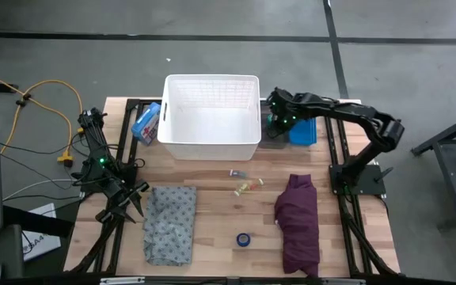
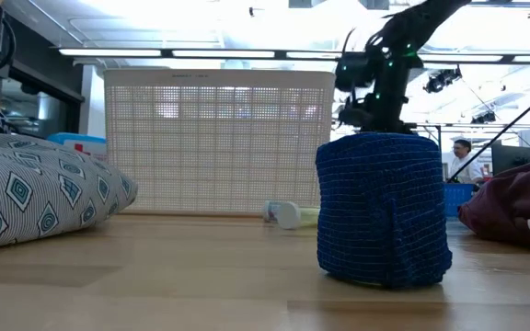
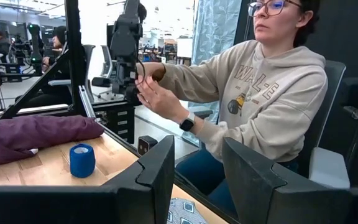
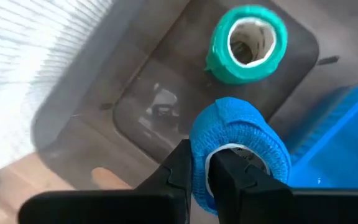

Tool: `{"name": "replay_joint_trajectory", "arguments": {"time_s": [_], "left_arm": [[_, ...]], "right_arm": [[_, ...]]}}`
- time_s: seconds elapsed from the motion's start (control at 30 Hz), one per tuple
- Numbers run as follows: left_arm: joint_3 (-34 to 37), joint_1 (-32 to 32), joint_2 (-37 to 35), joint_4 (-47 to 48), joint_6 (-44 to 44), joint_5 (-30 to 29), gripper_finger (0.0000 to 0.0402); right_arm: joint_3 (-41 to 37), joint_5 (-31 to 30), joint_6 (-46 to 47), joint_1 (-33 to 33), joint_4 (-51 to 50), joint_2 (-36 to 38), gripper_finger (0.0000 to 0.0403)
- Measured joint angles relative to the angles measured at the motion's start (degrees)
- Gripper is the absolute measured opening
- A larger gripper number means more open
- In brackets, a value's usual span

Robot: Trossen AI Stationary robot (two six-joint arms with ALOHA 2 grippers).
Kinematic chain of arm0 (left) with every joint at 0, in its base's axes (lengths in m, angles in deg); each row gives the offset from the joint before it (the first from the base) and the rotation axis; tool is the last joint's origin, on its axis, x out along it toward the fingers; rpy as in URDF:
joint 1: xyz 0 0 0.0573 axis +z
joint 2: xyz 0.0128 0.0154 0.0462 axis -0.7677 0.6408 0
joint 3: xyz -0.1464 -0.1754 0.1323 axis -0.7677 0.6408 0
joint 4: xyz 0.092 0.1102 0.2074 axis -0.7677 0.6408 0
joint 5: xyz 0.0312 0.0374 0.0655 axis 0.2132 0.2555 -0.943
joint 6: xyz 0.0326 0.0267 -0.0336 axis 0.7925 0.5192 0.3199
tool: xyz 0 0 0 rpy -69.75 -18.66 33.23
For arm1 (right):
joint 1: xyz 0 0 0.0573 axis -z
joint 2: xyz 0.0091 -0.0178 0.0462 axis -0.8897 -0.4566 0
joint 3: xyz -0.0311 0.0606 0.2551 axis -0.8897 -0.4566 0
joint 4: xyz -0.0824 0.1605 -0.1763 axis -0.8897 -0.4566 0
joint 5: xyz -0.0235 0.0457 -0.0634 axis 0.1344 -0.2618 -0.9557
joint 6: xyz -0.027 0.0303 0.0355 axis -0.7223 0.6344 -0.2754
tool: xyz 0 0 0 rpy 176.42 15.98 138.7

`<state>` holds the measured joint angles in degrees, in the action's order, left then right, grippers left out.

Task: Pick & Place Medicine items
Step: Put the blue bandage into the black bin

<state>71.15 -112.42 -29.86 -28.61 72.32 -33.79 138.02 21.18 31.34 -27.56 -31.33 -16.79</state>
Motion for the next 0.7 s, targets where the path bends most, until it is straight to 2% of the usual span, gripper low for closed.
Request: {"name": "replay_joint_trajectory", "arguments": {"time_s": [0.7], "left_arm": [[0.0, 0.0, 0.0, 0.0, 0.0, 0.0, 0.0127]], "right_arm": [[0.0, 0.9, 0.2, 0.0, 0.1, -1.4, 0.0035]]}}
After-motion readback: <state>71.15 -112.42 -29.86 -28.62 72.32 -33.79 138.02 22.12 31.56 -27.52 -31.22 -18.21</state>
